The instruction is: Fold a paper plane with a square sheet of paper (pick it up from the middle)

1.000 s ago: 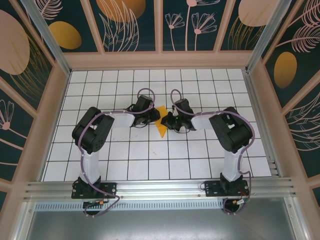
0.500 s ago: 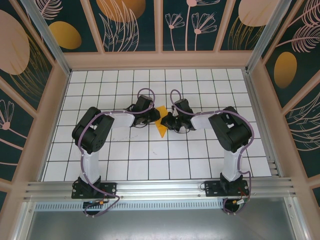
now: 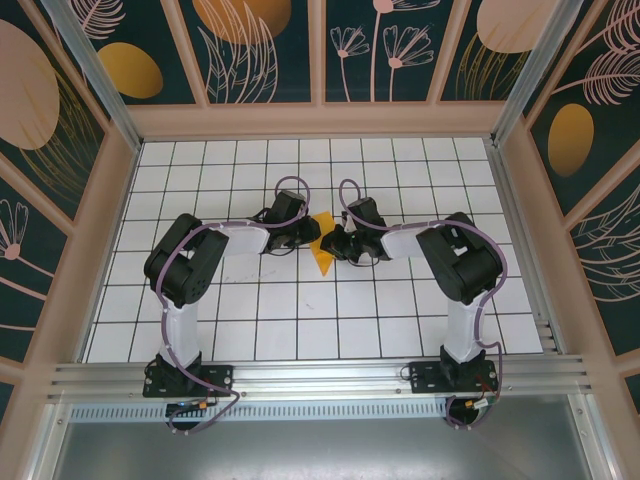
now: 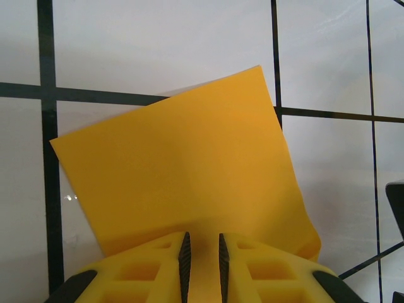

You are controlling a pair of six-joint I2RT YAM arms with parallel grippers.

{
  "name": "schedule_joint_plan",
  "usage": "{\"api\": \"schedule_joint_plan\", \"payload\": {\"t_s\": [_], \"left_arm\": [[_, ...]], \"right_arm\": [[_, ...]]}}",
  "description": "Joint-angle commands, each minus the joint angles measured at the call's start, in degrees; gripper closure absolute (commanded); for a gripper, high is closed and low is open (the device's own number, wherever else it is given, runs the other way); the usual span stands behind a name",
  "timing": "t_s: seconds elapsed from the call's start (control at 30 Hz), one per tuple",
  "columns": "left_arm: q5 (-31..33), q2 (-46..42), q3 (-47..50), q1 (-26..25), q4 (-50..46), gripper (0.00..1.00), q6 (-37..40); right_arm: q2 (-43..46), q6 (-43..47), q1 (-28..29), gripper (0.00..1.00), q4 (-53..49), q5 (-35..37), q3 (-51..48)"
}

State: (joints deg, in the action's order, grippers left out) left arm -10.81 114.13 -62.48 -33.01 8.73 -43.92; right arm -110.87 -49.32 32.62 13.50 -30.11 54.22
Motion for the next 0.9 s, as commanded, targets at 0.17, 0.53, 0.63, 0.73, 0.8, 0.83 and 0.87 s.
{"api": "schedule_joint_plan", "payload": {"t_s": [0.17,0.53,0.63,0.73,0.8,0.83,0.87], "left_arm": [[-0.3,-0.6,-0.8,0.1,-3.1,0.78,0.0],[1.3,-10.1,5.0,3.8,-0.2,0.76,-5.4],[0.9,-11.6,6.4,4.3,0.3,0.76,-5.4],[-0.3,-12.3,8.0,4.3,0.8,0.76,-5.5],[-1.6,-12.5,8.5,4.3,1.4,0.77,-5.4],[-2.2,-12.5,8.7,4.3,1.7,0.77,-5.4],[-2.7,-12.5,8.9,4.3,1.9,0.77,-5.3]], "right_arm": [[-2.0,2.3,0.3,0.79,-2.0,-0.5,0.9],[-1.5,2.7,0.3,0.65,-2.3,0.6,0.3],[-1.1,2.7,0.3,0.63,-1.9,0.8,0.0],[-1.0,2.7,0.3,0.62,-1.9,1.1,-0.3],[-0.9,2.7,0.3,0.65,-2.0,1.5,-0.5],[-0.8,2.8,0.3,0.68,-2.2,1.7,-0.5],[-0.8,2.8,0.3,0.72,-2.5,2.0,-0.5]]}}
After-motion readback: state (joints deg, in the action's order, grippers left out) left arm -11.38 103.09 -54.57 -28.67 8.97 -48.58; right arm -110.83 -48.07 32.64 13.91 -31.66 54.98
